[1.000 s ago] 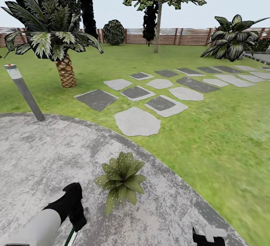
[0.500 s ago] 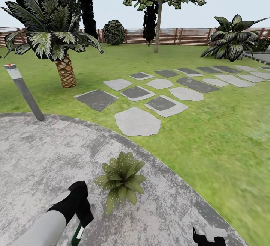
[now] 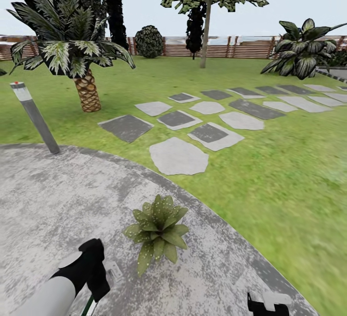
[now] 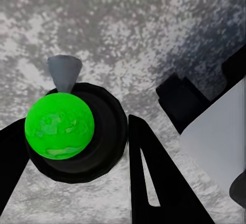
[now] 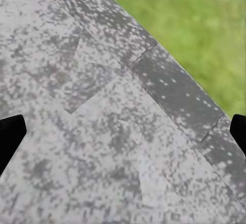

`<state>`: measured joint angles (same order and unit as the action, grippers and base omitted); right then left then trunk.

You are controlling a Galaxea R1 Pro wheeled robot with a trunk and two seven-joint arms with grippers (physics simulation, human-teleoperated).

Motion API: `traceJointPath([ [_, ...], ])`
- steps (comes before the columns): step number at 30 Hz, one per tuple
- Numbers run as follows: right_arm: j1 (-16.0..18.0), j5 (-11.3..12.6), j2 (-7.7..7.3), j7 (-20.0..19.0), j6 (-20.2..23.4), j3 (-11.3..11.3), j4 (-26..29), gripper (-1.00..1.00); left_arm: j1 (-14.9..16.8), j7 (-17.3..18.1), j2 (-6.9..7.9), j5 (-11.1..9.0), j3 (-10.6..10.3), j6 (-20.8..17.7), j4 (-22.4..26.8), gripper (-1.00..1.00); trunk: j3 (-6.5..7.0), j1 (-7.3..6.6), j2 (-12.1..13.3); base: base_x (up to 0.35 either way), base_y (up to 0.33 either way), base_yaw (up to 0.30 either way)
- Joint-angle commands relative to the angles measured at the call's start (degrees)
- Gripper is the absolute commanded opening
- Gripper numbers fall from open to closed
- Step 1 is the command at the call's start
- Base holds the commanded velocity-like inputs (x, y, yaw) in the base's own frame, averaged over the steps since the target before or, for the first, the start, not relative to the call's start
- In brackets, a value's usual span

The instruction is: Pick up the pesticide atomizer in the garden and spray insectifuge to fully cover both potted plants in the garden.

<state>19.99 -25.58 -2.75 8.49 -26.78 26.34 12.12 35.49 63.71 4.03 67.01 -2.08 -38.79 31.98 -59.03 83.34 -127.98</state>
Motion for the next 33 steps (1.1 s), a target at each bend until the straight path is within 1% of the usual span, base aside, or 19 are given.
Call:
traceJointPath([
  [1, 0.05, -0.61, 0.01, 0.29, -0.20, 0.29, -0.08, 1.00, 0.02, 0.34, -0.10, 0.17, -0.21, -0.50, 0.18, -1.00, -0.05, -0.01, -0.02, 0.000, 0.000, 0.250],
  [6, 0.05, -0.61, 0.02, 0.26, -0.20, 0.29, -0.08, 1.00, 0.01, 0.32, -0.76, 0.19, -0.27, -0.50, 0.27, -1.00, -0.05, -0.01, -0.02, 0.022, -0.020, 0.272],
  [10, 0.05, -0.61, 0.02, 0.24, -0.20, 0.29, -0.08, 1.00, 0.09, 0.36, -1.16, 0.18, -0.41, -0.55, 0.43, -1.00, -0.05, -0.01, -0.02, 0.192, -0.151, 0.255],
  [13, 0.05, -0.61, 0.02, 0.22, -0.20, 0.29, -0.08, 1.00, 0.16, 0.37, -1.43, 0.18, -0.46, -0.57, 0.76, -1.00, -0.05, -0.01, -0.02, 0.199, -0.184, 0.057],
  [15, 0.05, -0.61, 0.02, 0.22, -0.20, 0.29, -0.08, 1.00, 0.18, 0.71, -1.47, 0.15, -0.43, -0.63, 2.04, -1.00, -0.05, -0.01, -0.02, 0.082, -0.211, 0.012],
  [20, 0.05, -0.66, 0.02, 0.22, -0.17, 0.29, -0.12, 1.00, 0.81, 1.15, -2.38, 0.13, -0.55, -1.00, 5.50, -1.00, -0.05, -0.01, -0.02, -0.144, -0.228, 0.068],
  [24, 0.05, -0.69, 0.02, 0.22, -0.19, 0.29, -0.17, 1.00, 1.01, 1.16, -2.91, 0.13, -0.57, -1.17, 5.79, -1.00, -0.05, -0.01, -0.02, -0.110, -0.092, 0.255],
  [26, 0.05, -0.70, 0.02, 0.22, -0.20, 0.29, -0.17, 1.00, 2.13, 2.67, -3.62, 0.50, -0.85, -1.36, 5.81, -1.00, -0.05, -0.01, -0.02, -0.005, -0.004, 0.275],
  [29, 0.05, -0.70, 0.02, 0.22, -0.20, 0.29, -0.17, 1.00, 2.92, 4.87, -3.90, 0.85, -1.01, -1.41, 5.81, -1.00, -0.05, -0.01, -0.02, -0.001, -0.001, 0.276],
  [33, 0.05, -0.62, 0.00, 0.22, -0.17, 0.29, -0.09, 1.00, 3.08, 5.44, -3.96, 0.92, -1.07, -1.38, 5.81, -1.00, -0.05, -0.01, -0.02, 0.021, -0.010, 0.192],
])
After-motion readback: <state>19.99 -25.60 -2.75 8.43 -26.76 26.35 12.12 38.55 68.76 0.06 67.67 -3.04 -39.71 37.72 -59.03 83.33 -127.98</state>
